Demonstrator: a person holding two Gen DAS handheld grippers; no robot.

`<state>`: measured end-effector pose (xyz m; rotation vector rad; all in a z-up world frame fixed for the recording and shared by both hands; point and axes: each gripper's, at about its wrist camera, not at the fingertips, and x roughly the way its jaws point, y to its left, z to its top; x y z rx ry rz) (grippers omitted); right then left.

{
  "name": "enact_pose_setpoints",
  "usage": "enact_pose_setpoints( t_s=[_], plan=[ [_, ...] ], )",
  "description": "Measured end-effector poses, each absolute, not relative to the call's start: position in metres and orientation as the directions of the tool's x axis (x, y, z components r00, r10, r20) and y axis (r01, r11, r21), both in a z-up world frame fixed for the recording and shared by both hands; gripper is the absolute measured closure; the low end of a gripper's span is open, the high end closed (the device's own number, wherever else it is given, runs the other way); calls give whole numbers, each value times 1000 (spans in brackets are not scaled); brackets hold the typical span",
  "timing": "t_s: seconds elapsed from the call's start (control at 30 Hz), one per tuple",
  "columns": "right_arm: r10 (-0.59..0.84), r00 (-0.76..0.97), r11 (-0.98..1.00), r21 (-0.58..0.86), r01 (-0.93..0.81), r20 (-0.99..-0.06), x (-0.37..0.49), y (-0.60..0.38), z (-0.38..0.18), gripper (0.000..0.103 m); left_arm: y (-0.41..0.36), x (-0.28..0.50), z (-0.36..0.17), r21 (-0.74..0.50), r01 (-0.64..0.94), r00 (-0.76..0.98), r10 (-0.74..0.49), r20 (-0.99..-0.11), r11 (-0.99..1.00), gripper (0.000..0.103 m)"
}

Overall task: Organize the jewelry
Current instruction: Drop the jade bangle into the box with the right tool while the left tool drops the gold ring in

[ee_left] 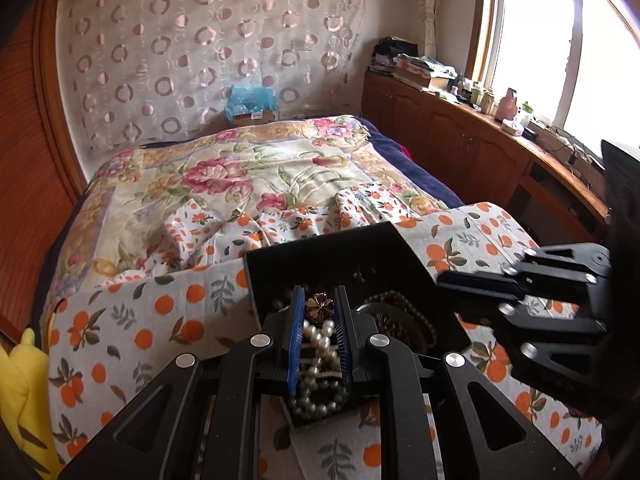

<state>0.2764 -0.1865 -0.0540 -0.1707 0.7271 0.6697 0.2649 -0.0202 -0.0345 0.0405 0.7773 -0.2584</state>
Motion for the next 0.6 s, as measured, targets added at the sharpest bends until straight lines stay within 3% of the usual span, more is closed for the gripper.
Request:
enact_pose_setpoints(
  t_s=[0.43,0.47,0.53,0.6],
  plan=[
    [446,589,842,94,-531,-674,263,-233,-62,93,-42,290,-40,-49,266,670,-221,-708,963,88],
    [443,591,844,92,-528,-674,262,-233,-62,93,-42,290,-40,-50,265,670,-221,-709,963,86],
    [440,597,847,91,-523,-671,260,-236,-61,93,-41,288,-40,-48,258,674,-216,-706,965,70],
    [439,601,850,94,-518,-667,258,-239,-61,93,-41,285,-39,-43,254,679,-210,-704,966,68]
  ],
)
